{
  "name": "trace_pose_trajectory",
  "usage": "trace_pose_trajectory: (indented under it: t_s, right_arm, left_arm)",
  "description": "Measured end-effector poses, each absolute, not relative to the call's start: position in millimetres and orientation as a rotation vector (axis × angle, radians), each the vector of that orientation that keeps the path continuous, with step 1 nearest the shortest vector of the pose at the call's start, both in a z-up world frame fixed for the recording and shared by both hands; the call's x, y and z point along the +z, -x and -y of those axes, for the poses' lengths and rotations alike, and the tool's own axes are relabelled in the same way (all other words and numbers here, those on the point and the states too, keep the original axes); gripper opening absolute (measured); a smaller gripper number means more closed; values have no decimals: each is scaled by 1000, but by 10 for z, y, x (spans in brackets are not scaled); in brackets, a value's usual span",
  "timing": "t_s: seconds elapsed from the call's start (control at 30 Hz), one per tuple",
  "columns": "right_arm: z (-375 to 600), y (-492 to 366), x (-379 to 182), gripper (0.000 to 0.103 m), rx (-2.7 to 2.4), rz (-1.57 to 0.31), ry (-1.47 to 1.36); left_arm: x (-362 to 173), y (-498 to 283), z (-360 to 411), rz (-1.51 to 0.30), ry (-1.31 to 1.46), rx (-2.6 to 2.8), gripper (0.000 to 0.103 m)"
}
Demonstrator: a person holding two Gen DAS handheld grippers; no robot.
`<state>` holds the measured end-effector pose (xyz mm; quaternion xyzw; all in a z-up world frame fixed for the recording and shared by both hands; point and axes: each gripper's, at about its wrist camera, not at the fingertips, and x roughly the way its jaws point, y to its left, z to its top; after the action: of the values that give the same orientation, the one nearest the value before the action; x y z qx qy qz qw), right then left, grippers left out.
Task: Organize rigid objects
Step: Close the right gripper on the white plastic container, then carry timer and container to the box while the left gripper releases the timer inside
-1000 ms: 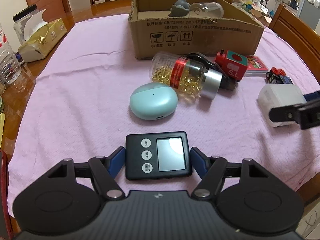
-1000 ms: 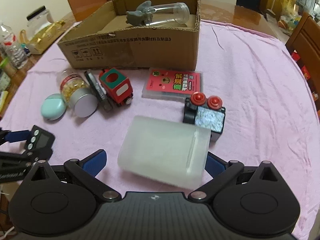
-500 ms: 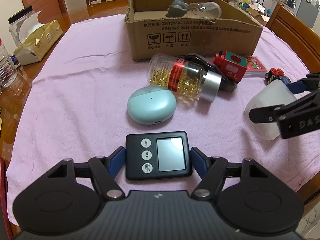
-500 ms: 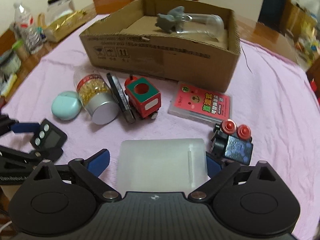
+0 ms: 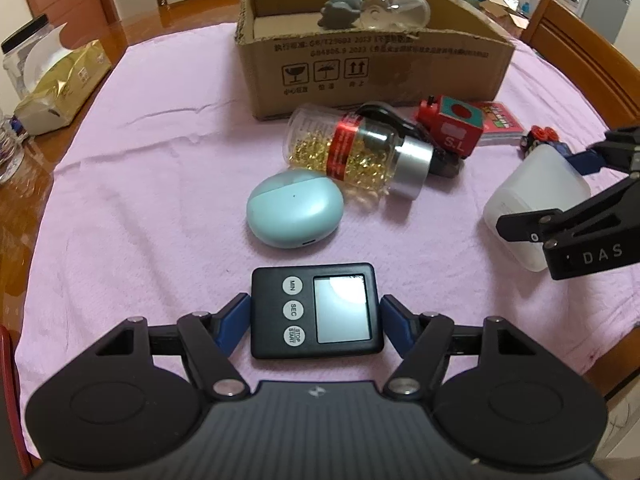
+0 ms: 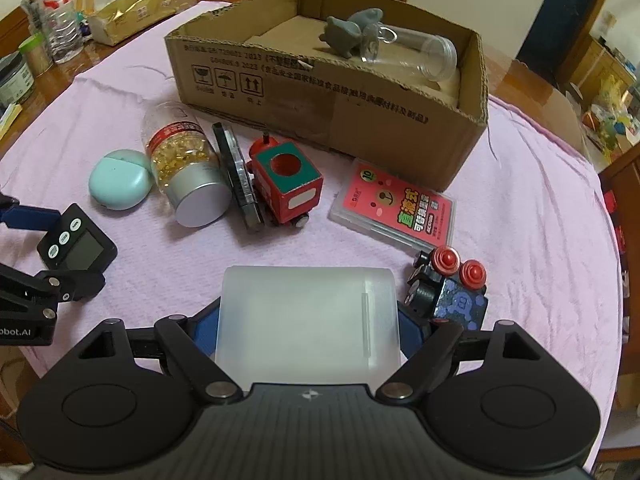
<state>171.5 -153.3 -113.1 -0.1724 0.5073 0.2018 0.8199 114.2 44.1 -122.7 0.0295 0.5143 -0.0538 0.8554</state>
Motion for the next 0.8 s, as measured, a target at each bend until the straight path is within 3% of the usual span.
trace_pose_trajectory:
  t_s: [0.8]
  right_arm:
    - [1602,-1950,-264,86,638,-955,422]
  left_arm:
    - [-143,-1763,-415,-980,-164,-296,69]
